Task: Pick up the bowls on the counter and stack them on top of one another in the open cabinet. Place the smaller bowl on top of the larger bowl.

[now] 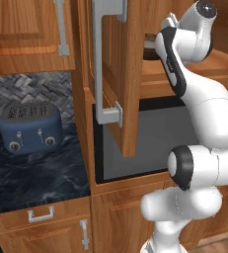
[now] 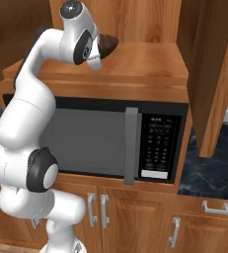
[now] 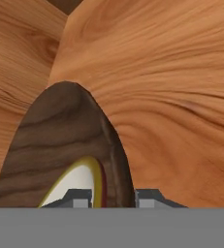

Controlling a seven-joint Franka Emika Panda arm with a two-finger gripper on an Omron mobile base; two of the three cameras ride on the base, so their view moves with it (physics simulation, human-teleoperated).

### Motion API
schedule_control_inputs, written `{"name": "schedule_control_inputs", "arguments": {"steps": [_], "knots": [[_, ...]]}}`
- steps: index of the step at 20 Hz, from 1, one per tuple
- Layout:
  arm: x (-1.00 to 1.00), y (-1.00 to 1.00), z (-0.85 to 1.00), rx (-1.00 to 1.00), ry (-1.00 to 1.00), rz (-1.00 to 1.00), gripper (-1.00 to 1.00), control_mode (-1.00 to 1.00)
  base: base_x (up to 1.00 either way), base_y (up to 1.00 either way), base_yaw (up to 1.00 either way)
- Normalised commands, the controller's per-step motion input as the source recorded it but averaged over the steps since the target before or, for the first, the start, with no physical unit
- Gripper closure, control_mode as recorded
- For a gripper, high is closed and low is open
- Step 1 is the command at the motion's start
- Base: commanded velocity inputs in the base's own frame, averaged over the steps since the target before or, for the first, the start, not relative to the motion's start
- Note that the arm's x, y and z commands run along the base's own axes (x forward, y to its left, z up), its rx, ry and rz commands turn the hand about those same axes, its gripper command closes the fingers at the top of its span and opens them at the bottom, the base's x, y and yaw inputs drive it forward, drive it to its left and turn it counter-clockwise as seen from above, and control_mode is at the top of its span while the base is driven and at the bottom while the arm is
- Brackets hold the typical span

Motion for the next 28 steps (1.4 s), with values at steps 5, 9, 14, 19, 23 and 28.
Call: {"name": "schedule_control_inputs", "arguments": {"steps": [5, 9, 14, 19, 23, 28], "knots": [[0.03, 0.0, 0.0, 0.0, 0.0, 0.0, -1.0, -1.0, 0.0, 0.0, 0.0], [0.01, -0.01, 0.31, 0.0, 0.0, -0.01, -1.0, -1.0, 0.0, 0.0, 0.0], [-0.33, -0.16, 0.58, 0.01, 0.0, 0.0, -1.0, -1.0, 0.0, 0.0, 0.0], [-0.9, -0.34, 0.24, 0.03, -0.01, 0.03, -1.0, -1.0, 0.0, 0.0, 0.0], [-1.0, -0.26, 0.0, 0.05, -0.03, 0.06, -1.0, -1.0, 0.0, 0.0, 0.0], [-1.0, -0.02, 0.0, 0.02, -0.03, 0.05, -1.0, -1.0, 0.0, 0.0, 0.0]]}}
